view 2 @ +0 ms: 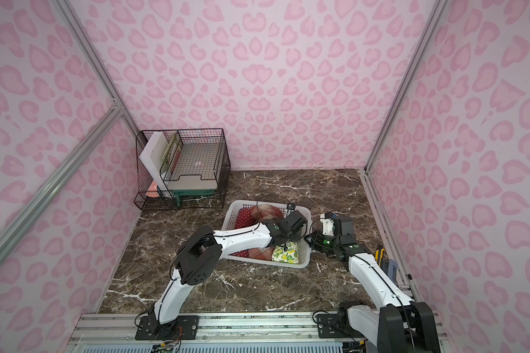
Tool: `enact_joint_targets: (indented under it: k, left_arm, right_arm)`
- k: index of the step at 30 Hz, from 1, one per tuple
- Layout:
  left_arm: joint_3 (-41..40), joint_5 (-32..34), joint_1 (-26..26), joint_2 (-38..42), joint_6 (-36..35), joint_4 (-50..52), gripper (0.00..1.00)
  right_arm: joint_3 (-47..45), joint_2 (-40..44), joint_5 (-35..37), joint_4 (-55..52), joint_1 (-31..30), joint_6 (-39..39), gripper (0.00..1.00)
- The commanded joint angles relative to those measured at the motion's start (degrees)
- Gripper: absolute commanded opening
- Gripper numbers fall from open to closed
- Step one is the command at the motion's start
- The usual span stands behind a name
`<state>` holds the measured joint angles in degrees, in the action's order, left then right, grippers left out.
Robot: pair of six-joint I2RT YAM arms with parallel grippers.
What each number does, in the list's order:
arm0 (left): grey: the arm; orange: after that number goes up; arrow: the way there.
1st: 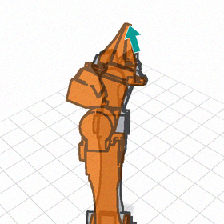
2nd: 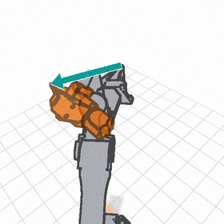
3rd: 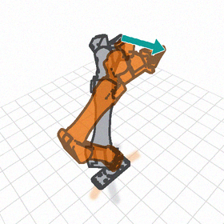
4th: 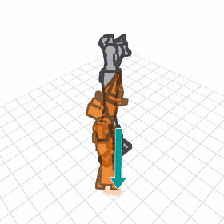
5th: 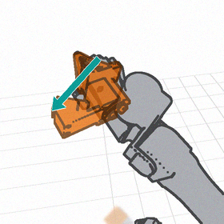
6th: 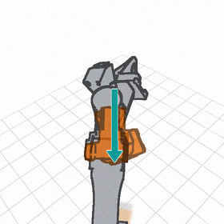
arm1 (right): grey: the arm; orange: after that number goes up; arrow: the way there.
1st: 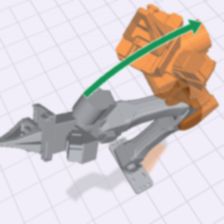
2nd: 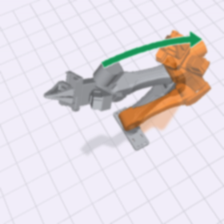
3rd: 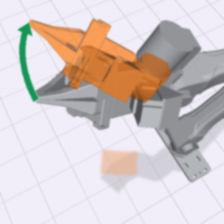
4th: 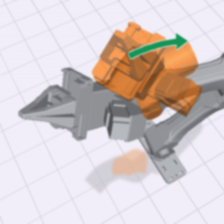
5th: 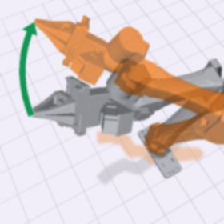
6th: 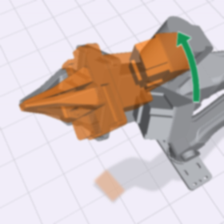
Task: Roll up the skirts
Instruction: Place the skirt in the basket.
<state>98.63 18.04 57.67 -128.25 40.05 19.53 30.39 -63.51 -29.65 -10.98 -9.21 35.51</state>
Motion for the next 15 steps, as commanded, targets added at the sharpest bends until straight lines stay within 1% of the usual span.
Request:
enact_joint_targets:
  k: [1,3,7,9,10,12,13,15]
  left_arm:
    - [1.91,-0.38,-0.10,-0.32,-1.31,6.78,0.38]
    - [3.08,-1.35,-0.07,-0.68,-2.06,8.34,0.45]
    - [3.49,-2.21,-0.01,0.11,-2.82,9.12,0.54]
    - [3.28,-1.92,-0.01,0.69,-2.95,9.26,0.70]
    - [3.34,-1.83,-0.01,0.97,-3.26,9.57,0.76]
    - [3.34,-1.78,-0.01,1.72,-3.40,9.92,0.79]
    - [3.34,-2.05,-0.01,2.04,-3.71,9.96,0.98]
    - [3.48,-2.61,-0.04,2.47,-4.23,9.92,0.98]
  right_arm:
    - [-0.68,-0.08,5.84,-7.34,0.07,-3.69,0.00]
    - [-0.64,0.05,5.92,-7.47,0.27,-3.74,0.00]
    - [-0.47,0.10,5.81,-7.94,0.25,-4.00,0.00]
    - [-0.42,0.44,6.08,-8.24,0.25,-4.04,0.00]
    - [-0.25,0.66,6.33,-8.50,0.25,-4.16,0.00]
    - [-0.24,0.92,6.66,-8.79,0.26,-4.33,0.00]
    - [-0.32,1.01,6.71,-8.88,0.29,-4.32,0.00]
    - [-0.41,1.02,6.67,-8.80,0.27,-4.39,0.00]
